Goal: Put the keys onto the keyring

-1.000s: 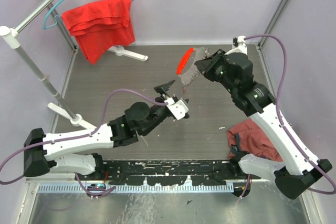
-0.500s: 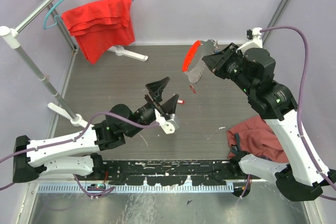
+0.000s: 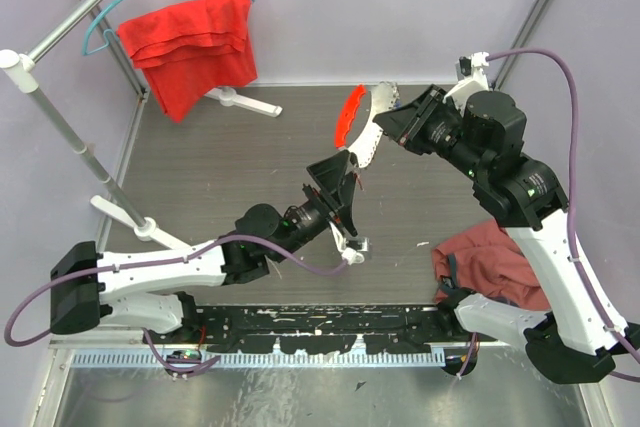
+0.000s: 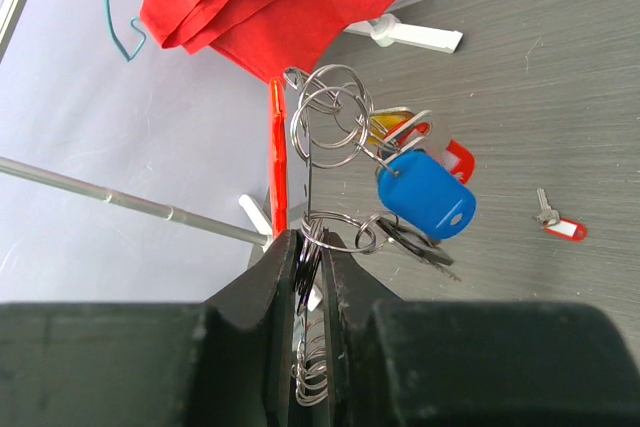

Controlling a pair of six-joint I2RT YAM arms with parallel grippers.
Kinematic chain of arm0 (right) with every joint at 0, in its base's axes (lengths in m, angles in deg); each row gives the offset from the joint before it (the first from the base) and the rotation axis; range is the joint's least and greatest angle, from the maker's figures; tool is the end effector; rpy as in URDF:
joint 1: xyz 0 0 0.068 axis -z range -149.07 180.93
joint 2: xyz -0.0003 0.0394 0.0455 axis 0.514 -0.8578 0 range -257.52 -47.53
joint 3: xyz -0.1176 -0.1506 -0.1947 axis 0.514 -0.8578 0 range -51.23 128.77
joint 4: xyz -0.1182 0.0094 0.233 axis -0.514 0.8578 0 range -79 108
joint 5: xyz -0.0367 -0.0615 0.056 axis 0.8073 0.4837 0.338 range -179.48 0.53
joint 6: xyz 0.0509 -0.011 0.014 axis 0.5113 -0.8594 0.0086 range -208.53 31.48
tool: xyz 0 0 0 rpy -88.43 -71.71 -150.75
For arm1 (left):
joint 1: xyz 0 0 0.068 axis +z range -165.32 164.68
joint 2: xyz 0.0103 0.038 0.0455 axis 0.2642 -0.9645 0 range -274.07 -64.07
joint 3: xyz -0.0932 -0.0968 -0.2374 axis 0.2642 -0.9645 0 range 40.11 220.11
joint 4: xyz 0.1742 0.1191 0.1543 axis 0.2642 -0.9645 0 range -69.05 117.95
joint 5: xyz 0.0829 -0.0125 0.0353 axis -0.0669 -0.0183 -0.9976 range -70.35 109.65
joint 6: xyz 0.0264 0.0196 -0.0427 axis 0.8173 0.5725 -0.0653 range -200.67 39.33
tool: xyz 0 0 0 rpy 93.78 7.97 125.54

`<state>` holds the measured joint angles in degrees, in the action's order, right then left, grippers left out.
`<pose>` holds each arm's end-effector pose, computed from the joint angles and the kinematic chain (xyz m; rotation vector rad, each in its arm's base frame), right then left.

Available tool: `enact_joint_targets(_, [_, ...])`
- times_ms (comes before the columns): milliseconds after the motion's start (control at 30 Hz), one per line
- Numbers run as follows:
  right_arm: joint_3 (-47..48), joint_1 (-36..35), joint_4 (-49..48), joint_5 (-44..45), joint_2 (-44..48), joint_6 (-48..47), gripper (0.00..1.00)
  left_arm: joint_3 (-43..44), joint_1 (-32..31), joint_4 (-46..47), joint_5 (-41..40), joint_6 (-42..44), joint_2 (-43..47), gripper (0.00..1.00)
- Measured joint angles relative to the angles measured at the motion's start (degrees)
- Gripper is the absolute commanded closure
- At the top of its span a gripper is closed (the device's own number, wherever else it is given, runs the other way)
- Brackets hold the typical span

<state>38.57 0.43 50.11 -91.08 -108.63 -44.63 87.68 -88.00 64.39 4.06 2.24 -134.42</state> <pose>0.1600 0.0956 0.4950 0.1948 1.8452 0.9552 0.0942 -0.2697 0.3483 1.2497 0.5071 0.3320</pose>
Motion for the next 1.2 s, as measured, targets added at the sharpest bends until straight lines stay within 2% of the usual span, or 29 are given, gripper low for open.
enact_joint_targets(167, [0.0,0.0,0.0,-0.76,0.11,0.02,0.99,0.0,-0.02,4.72,-1.11,4.83,-1.77,0.26])
enact_joint_targets(433, [0.0,0.0,0.0,-2.23,1.25,0.11,0.99,0.0,-0.02,8.33,-2.1,8.13,-1.75,0.42])
enact_joint_targets(900, [-0.02,0.0,-0.02,-4.68,1.62,0.98,0.99,0.0,-0.02,12.63,-1.46,12.02,-1.81,0.62])
enact_joint_targets(1000, [-0.02,0.0,-0.02,-5.03,1.62,1.09,0.99,0.0,-0.02,12.98,-1.14,12.5,-1.81,0.69])
enact_joint_targets(1200, [-0.04,0.0,-0.46,-5.22,1.62,1.49,0.96,0.0,-0.02,12.96,-0.85,12.92,-1.92,0.9])
